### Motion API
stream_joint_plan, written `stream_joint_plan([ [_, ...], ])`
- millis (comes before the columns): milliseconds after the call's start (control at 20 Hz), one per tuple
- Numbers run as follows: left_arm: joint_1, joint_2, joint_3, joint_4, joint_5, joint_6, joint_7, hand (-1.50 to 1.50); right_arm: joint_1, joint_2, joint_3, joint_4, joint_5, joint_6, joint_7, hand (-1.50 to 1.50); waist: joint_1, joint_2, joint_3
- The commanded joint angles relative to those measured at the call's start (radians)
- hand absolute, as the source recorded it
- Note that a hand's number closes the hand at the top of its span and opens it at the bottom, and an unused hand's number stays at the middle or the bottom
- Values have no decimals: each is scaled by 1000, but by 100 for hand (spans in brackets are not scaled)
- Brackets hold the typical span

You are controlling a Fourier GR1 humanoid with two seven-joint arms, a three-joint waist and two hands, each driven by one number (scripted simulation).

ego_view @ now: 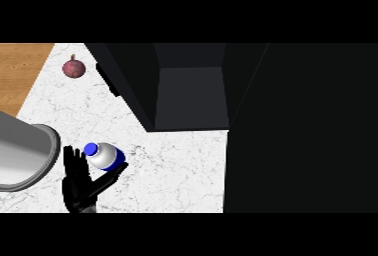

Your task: Pick up the bottled water, place it into the cabinet and close the cabinet

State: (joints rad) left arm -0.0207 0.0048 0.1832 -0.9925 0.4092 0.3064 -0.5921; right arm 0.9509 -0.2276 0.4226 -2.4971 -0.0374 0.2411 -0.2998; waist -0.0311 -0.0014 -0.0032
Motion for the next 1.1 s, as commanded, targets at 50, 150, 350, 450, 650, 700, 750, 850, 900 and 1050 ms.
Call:
stream_joint_plan([
  [50,-87,-5,33,239,39,-117,-170,-150,33,-25,7,-178,25,-23,58,-150,1,4,-1],
  [150,-114,15,78,272,62,-176,-190,150,74,-57,-23,-141,30,4,-18,-150,-3,0,0],
  [350,-190,25,92,441,12,-144,-301,150,21,-40,5,-109,40,-27,0,-150,5,5,0],
  [450,-181,33,76,439,-31,-66,-319,150,73,-69,13,-145,38,-19,-11,-150,-3,4,0],
  [650,-225,45,74,487,-85,32,-416,150,51,-70,3,-111,27,-36,-21,-150,-5,7,0],
  [700,-222,38,60,468,-100,55,-419,150,74,-80,17,-142,49,-38,-24,-150,-3,3,1],
  [750,-244,69,71,485,-99,52,-411,150,95,-82,44,-176,47,-43,-9,-150,-4,4,0],
  [850,-256,86,84,533,-97,-4,-455,150,53,-82,21,-164,27,-60,17,-150,7,7,0],
  [900,-277,50,11,488,-147,30,-397,150,78,-98,-15,-135,-11,-44,-26,-150,6,2,2],
  [1050,-201,59,-123,504,-248,-167,-464,150,70,-97,6,-111,13,-40,-59,-150,-9,2,0],
])
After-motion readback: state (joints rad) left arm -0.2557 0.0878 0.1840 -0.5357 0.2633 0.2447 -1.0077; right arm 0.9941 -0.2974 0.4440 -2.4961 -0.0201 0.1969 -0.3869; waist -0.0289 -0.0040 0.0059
